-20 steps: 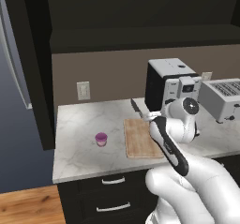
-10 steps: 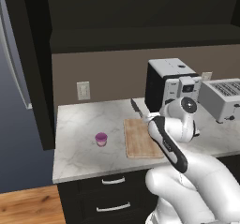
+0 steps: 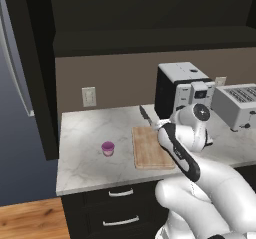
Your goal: Pick the bread, place it on the cutting board, pick the jam, place it on the counter, and close the cabinet.
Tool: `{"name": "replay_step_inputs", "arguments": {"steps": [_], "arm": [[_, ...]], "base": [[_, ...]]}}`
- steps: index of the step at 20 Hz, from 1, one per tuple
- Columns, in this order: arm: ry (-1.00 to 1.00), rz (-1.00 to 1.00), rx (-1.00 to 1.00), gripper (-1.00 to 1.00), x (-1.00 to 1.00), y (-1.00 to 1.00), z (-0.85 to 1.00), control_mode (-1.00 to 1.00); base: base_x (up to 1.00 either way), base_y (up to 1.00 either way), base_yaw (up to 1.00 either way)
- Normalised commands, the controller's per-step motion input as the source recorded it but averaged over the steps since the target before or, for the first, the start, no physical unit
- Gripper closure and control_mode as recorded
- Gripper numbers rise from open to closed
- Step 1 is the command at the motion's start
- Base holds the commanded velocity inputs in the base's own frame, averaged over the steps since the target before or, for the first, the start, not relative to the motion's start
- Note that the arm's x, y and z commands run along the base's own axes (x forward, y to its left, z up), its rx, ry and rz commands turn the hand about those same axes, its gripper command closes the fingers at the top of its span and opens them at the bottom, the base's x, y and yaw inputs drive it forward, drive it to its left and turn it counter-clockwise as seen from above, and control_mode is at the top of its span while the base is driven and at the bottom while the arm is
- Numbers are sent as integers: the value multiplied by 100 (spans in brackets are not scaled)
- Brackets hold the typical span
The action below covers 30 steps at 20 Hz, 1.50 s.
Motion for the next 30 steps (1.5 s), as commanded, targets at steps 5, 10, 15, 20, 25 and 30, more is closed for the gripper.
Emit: {"name": "replay_step_inputs", "arguments": {"steps": [5, 10, 15, 20, 25, 30], "arm": [[-8, 0, 0, 100, 1, 11, -47, -100], [-5, 0, -3, 100, 0, 17, -54, -100], [-5, 0, -2, 100, 0, 15, -57, -100], [-3, 0, -2, 100, 0, 11, -55, -100], [-6, 0, 0, 100, 0, 3, -47, -100], [-10, 0, 0, 100, 0, 0, -42, -100]], "base": [[0, 0, 0], [0, 0, 0], [0, 0, 0], [0, 0, 0], [0, 0, 0], [0, 0, 0]]}}
